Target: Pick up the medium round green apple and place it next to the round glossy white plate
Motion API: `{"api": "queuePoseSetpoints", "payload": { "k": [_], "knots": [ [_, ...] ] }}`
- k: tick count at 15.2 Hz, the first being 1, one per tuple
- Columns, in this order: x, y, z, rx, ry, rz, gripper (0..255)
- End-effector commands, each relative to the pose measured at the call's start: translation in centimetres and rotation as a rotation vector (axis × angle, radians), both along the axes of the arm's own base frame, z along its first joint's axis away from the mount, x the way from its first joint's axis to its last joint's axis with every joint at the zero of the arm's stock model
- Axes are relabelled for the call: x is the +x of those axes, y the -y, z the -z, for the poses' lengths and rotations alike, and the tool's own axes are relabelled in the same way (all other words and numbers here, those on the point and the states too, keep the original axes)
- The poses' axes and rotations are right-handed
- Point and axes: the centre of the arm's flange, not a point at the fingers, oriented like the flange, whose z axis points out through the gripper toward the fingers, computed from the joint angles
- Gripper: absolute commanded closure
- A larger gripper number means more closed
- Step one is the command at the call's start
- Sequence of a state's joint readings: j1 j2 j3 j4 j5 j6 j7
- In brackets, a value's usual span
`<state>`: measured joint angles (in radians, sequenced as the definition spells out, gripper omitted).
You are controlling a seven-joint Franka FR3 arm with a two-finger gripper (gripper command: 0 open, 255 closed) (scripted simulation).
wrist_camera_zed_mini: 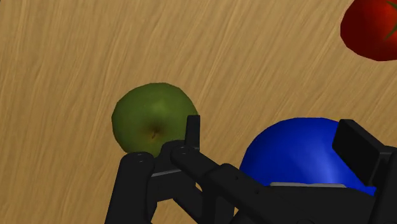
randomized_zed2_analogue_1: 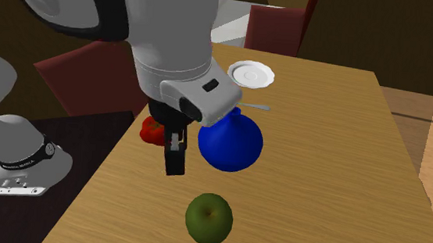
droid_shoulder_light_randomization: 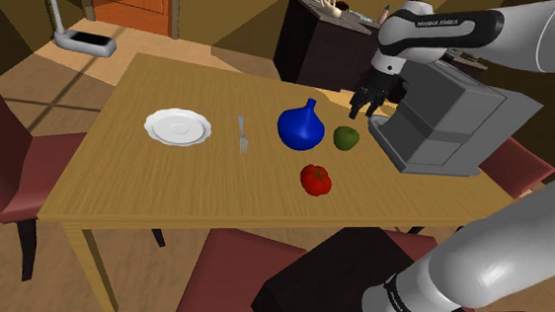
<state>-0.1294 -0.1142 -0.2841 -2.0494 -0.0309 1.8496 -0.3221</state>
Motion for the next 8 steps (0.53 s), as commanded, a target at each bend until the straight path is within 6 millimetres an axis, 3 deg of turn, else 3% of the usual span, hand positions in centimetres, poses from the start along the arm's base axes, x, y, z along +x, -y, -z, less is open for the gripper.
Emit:
{"api": "queuePoseSetpoints", "payload": {
  "k": [1,8],
  "knots": [
    [1.5,2.1,1.2,0.006,-0.012,0.002,0],
    [6.5,9.6,5.2,0.031,-0.052,0.015,0]
  ]
}}
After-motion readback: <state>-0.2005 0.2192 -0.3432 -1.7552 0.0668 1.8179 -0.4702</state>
